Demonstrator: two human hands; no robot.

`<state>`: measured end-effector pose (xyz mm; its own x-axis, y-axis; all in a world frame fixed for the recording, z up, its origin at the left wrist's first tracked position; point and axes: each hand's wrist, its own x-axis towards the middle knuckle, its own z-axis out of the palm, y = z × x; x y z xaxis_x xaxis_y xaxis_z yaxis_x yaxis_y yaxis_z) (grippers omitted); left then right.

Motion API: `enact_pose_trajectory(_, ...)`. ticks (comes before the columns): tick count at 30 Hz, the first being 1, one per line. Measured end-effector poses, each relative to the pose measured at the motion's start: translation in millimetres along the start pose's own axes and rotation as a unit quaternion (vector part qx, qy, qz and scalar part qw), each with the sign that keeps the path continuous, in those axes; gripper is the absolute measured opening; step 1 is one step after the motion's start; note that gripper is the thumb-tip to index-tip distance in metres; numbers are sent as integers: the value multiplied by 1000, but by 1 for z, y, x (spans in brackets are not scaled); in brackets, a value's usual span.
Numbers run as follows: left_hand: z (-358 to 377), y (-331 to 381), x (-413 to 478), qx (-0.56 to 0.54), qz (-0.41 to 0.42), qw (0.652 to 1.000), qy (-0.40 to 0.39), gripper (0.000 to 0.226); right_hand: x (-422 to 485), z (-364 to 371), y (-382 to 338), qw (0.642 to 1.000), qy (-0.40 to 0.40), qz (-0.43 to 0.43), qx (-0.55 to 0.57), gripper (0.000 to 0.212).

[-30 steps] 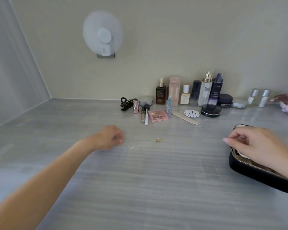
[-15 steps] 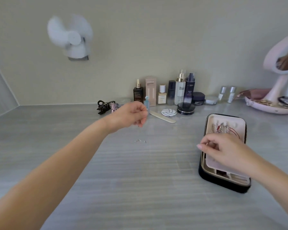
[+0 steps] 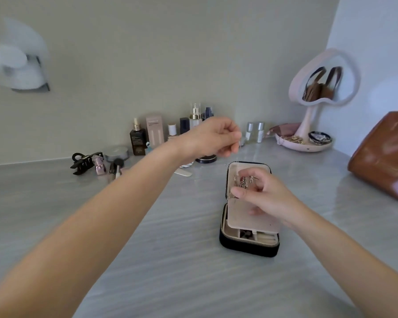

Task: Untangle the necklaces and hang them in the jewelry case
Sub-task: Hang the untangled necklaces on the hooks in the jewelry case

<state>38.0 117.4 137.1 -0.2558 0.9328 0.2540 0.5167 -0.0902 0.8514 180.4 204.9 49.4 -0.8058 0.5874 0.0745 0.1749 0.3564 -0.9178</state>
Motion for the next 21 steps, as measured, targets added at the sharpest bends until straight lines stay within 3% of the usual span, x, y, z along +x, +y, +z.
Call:
enact_pose_trajectory(3, 15, 1, 9, 15, 7, 1000, -19, 20, -2, -6, 1, 994, -15, 31, 105, 39)
enact_pose_trajectory(6, 28, -3, 14, 28, 4, 999, -38, 21, 0, -11, -1, 989, 23, 9, 143, 50)
enact_pose_trajectory(8, 34, -7, 15, 36, 1, 998, -43, 20, 4, -17, -4, 990, 50, -15, 132, 39)
enact_pose_trajectory(11, 44, -17, 15, 20, -13, 999, -29, 20, 7, -22, -6, 992, 74, -25, 104, 5)
enact_pose_trajectory(21, 66, -49, -1, -141, -107, 984, -2, 15, 7, -27, 3, 997, 63, 15, 45, 10)
